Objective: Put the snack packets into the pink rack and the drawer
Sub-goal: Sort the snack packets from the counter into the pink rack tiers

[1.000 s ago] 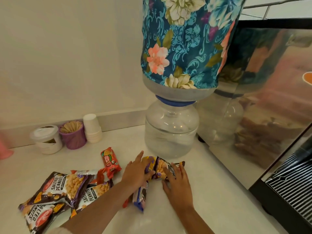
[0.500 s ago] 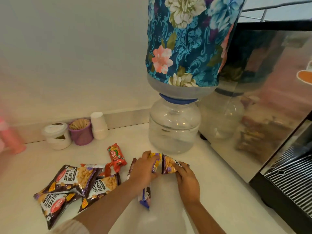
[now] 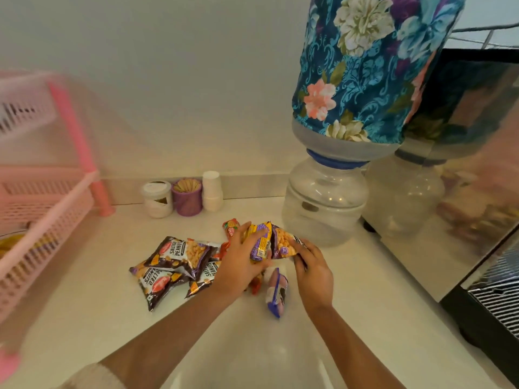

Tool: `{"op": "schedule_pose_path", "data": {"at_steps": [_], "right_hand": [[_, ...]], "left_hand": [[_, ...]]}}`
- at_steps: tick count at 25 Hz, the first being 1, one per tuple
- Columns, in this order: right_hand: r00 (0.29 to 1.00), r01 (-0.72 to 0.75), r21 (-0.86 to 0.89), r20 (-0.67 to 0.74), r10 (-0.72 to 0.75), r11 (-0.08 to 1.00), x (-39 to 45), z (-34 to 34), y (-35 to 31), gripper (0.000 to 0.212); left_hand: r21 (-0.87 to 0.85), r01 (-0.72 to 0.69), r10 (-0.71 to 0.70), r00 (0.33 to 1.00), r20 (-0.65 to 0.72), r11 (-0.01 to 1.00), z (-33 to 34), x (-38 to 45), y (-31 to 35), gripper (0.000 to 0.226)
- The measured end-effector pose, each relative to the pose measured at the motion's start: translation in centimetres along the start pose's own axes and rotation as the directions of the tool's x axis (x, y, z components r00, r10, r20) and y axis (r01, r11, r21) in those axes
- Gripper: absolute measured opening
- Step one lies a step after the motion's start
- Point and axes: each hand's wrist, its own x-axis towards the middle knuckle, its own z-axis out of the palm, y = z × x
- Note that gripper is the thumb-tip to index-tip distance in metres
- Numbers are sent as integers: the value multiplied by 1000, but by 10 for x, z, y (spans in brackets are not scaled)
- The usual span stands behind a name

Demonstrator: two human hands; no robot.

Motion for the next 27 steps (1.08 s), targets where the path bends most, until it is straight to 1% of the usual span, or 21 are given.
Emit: {"op": "schedule_pose_path", "data": {"at_steps": [4, 7, 9, 11, 14, 18, 19, 22, 23, 25, 27], "right_hand": [[994, 69, 100, 77, -77, 993, -4, 34, -49, 36], [976, 141, 150, 148, -163, 979, -7, 66, -94, 37], [946, 227, 213, 185, -267, 950, -12, 91, -130, 38], [913, 268, 300, 223, -341, 915, -19, 113, -166, 36], [865, 322, 383, 252, -433, 866, -34, 140, -219, 34], [811, 387, 462, 242, -533, 798, -51, 168, -279, 34], [797, 402, 473, 242, -554, 784, -54, 174, -291, 34], [769, 436, 495, 228, -597, 752, -58, 188, -324, 35], [761, 441, 503, 230, -607, 743, -59, 192, -335, 35], [743, 446, 510, 246, -622, 735, -59, 197, -352, 36], [725, 473, 495, 252, -641, 729, -59, 203, -366, 36]], "left_hand": [[-17, 56, -57, 994, -96, 998, -56, -44, -25, 64], [94, 117, -99, 979, -177, 989, -100, -84, -44, 67], [163, 163, -120, 962, -244, 973, -131, -113, -57, 69], [201, 194, -129, 946, -298, 960, -156, -145, -68, 69], [222, 252, -157, 914, -374, 942, -187, -192, -81, 68], [209, 354, -211, 839, -501, 911, -230, -240, -92, 73], [219, 366, -214, 833, -510, 905, -240, -249, -94, 75], [291, 343, -165, 852, -496, 893, -262, -269, -98, 73], [295, 343, -156, 846, -511, 892, -268, -275, -99, 74], [300, 357, -132, 809, -572, 885, -282, -283, -103, 74], [311, 397, -110, 750, -652, 864, -302, -288, -112, 75]]}}
